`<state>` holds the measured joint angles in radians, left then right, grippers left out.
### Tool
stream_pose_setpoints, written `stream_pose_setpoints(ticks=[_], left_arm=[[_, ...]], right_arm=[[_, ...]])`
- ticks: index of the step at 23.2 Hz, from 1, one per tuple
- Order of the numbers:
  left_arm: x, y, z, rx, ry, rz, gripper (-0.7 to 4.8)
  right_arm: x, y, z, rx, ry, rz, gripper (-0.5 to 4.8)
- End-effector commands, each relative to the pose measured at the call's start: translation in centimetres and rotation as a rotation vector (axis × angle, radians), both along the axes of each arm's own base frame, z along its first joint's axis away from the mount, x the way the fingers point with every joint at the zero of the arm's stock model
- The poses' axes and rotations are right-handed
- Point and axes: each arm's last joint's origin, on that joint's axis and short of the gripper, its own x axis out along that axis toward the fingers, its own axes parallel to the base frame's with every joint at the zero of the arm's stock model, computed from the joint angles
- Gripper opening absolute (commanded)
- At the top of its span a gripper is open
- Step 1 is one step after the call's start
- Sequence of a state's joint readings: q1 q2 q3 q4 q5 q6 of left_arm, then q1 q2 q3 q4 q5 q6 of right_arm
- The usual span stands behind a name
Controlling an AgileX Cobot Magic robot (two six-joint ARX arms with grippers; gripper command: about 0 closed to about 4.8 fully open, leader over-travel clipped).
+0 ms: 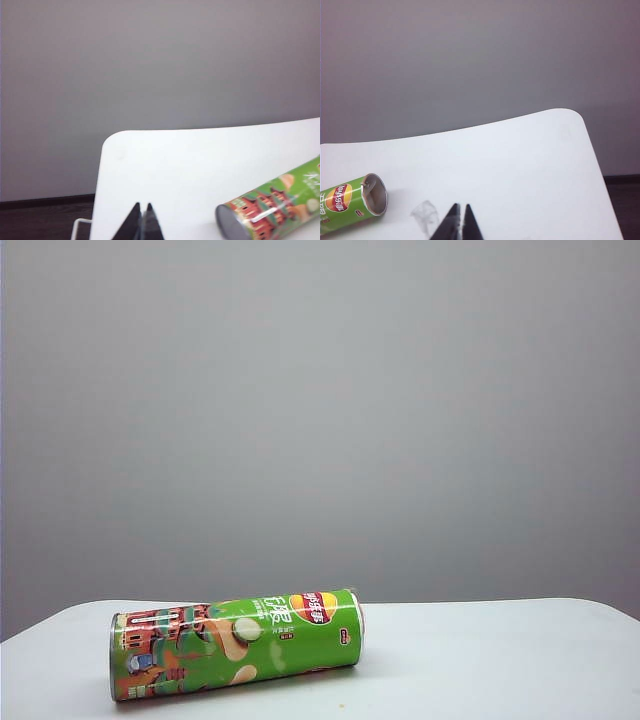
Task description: Pick up the green tub of chips from the desk, push the transparent container that's holding the chips and has slipped out back in, and finally put the chips back on the desk.
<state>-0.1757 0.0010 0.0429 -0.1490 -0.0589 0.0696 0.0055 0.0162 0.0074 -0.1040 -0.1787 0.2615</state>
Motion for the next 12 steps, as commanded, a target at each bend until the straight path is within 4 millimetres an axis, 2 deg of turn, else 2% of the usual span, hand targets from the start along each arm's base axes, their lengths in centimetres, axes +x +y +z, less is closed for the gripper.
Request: stream_pose_setpoints(ticks=[1, 2, 4, 12], left_arm=[[0.04, 0.11, -0.72, 0.046, 0.039, 0.031, -0.02], [0.01, 0.11, -1.07, 0.051, 0.068, 0.028, 0.39], [-0.05, 0.11, -1.41, 0.058, 0.103, 0.026, 0.79], [-0.07, 0.04, -1.42, 0.024, 0.11, 0.005, 0.8]], right_arm=[[0.01, -0.01, -0.32, 0.0, 0.017, -0.002, 0.12], [0.0, -0.01, -0.43, 0.0, 0.028, -0.002, 0.12], [-0.01, 0.0, -0.47, -0.001, 0.033, -0.001, 0.12], [-0.04, 0.01, -0.66, 0.001, 0.053, 0.004, 0.12]])
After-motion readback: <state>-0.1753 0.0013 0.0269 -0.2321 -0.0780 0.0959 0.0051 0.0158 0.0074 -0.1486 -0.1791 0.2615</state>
